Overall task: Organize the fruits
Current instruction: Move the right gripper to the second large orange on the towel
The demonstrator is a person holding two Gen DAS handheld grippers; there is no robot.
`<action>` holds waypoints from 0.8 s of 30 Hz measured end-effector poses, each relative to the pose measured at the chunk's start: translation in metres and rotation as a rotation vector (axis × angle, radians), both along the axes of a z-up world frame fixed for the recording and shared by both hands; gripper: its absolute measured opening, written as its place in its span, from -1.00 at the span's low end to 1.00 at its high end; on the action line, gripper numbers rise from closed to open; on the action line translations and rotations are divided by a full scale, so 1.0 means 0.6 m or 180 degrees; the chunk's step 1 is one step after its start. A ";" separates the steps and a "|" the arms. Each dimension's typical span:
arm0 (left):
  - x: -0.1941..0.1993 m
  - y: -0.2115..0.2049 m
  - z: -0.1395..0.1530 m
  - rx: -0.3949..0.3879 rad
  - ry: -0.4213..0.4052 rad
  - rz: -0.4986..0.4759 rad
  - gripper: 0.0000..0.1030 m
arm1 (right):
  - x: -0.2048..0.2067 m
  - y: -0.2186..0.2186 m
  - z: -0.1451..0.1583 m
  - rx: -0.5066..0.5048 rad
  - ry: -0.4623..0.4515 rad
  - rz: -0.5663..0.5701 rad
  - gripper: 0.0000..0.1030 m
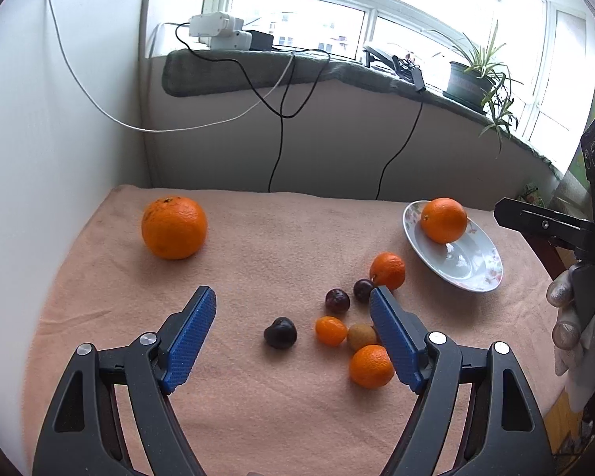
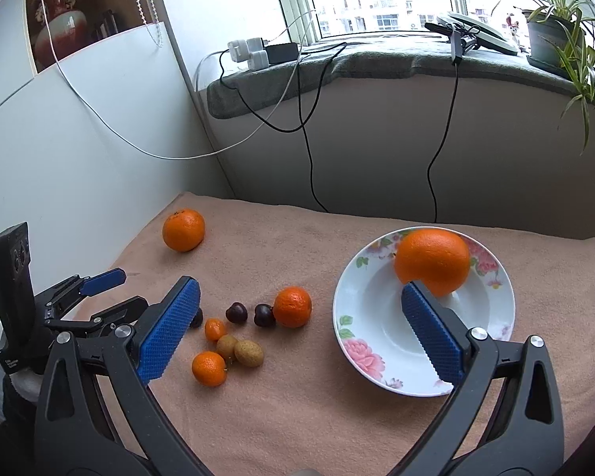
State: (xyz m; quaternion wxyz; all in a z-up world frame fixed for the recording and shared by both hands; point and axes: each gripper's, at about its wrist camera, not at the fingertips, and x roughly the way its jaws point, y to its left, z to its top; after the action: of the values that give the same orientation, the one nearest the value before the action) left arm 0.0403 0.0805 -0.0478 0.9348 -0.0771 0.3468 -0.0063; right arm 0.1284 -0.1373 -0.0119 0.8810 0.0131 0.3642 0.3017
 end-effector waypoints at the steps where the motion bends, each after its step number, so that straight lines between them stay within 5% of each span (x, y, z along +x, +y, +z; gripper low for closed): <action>1: 0.000 0.011 -0.001 -0.0004 0.0000 0.0052 0.55 | 0.005 0.011 0.001 -0.0015 -0.0008 0.0054 1.00; 7: 0.007 0.071 -0.010 -0.0020 0.0012 0.0323 0.55 | 0.056 0.084 0.001 -0.0081 0.0013 0.0348 1.00; 24: 0.078 0.178 -0.073 -0.0315 0.0178 0.0613 0.55 | 0.158 0.297 -0.069 -0.0164 0.0647 0.0820 1.00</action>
State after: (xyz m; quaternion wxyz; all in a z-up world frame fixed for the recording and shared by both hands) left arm 0.0871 0.1871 -0.0915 0.9160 -0.1563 0.3630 0.0686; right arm 0.2234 0.0412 -0.0535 0.7936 -0.0259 0.4577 0.3999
